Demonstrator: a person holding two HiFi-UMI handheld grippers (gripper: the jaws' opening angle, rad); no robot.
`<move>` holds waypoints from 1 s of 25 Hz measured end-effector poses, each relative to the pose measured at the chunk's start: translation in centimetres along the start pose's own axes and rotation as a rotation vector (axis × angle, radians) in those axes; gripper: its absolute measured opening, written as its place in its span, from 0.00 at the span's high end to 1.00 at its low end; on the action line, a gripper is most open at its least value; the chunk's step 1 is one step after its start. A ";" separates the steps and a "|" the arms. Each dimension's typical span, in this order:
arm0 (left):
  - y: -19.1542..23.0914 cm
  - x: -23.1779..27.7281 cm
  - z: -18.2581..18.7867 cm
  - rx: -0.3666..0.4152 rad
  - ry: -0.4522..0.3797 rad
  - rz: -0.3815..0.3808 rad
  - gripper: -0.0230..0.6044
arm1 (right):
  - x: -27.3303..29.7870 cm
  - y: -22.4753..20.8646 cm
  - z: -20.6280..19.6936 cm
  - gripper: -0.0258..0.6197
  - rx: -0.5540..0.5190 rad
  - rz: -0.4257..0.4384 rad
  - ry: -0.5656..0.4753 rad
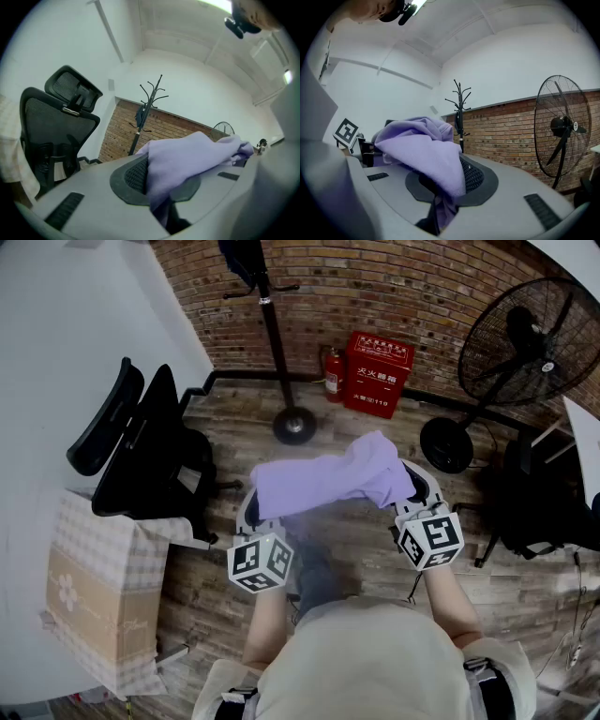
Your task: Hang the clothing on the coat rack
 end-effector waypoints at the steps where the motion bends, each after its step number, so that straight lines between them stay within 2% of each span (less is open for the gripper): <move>1: -1.2 -1.4 -0.2 0.009 0.011 0.004 0.91 | -1.7 -0.2 0.0 0.89 -0.004 0.006 0.001; 6: -5.7 -7.1 -0.8 0.034 0.036 0.010 0.91 | -8.7 -0.7 0.5 0.89 -0.040 0.033 -0.011; 12: -8.6 -10.7 -0.7 0.055 0.018 0.039 0.91 | -12.3 -1.0 0.7 0.89 -0.030 0.072 -0.029; 25: -9.8 -12.2 -0.7 0.049 0.005 0.056 0.91 | -13.6 -1.2 0.3 0.89 -0.014 0.105 -0.031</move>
Point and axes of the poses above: the fingertips, and each gripper's own axes: x forward along the fingers, y to its left, z out of its top, the point moved 8 cm from there along -x, backward along the fingers, and after that the axes turned 10 degrees about -z, right-handed, at the moved point
